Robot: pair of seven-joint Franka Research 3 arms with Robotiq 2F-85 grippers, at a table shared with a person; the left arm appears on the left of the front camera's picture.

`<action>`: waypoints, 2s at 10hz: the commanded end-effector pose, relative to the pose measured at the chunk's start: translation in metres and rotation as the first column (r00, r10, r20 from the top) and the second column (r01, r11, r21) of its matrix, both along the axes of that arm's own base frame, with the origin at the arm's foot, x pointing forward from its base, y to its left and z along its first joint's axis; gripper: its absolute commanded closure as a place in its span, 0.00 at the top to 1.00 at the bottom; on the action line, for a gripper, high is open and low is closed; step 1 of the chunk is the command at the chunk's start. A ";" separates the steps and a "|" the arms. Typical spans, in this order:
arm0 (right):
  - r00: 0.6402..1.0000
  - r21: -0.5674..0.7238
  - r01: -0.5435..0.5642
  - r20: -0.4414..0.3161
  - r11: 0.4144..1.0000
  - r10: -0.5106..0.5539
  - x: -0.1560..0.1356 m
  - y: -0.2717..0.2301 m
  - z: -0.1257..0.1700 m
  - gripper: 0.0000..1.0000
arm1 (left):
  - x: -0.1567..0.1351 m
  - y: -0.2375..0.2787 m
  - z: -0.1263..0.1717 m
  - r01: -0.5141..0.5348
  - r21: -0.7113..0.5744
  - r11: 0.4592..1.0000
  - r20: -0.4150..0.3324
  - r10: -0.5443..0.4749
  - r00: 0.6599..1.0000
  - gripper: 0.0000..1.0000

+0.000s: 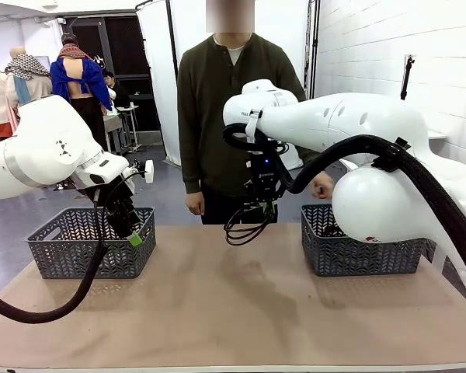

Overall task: Organize the cables according to human instructions.
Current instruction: Pick up a bundle of cables and place it in the basket indicated by the human.

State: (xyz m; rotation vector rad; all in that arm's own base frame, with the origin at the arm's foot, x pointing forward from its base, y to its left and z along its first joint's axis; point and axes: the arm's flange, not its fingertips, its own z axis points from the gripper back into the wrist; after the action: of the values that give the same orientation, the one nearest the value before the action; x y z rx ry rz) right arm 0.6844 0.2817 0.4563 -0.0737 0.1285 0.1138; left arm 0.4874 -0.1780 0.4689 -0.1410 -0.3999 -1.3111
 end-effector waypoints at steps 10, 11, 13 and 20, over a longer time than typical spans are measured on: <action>0.997 -0.009 -0.007 0.076 1.000 0.008 0.000 -0.058 0.043 0.00 | 0.000 0.000 0.001 -0.002 0.000 1.000 0.001 0.002 1.000 1.00; 0.997 -0.008 -0.027 0.072 1.000 0.027 0.000 -0.073 0.049 0.00 | 0.000 0.000 0.001 -0.002 0.000 1.000 0.001 0.002 1.000 1.00; 0.998 0.015 -0.036 0.059 0.999 0.035 0.000 -0.108 0.064 0.00 | 0.000 0.000 0.001 -0.002 0.000 1.000 0.001 0.002 1.000 1.00; 0.992 0.034 -0.066 0.110 0.997 0.062 -0.012 -0.206 0.078 0.00 | 0.000 0.000 0.001 -0.002 0.000 1.000 0.001 0.002 1.000 1.00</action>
State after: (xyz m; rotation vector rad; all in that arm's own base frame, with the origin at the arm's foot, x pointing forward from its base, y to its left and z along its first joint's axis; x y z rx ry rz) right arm 0.7010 0.0799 0.5463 -0.0492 0.0579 0.1381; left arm 0.4874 -0.1781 0.4690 -0.1413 -0.4000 -1.3112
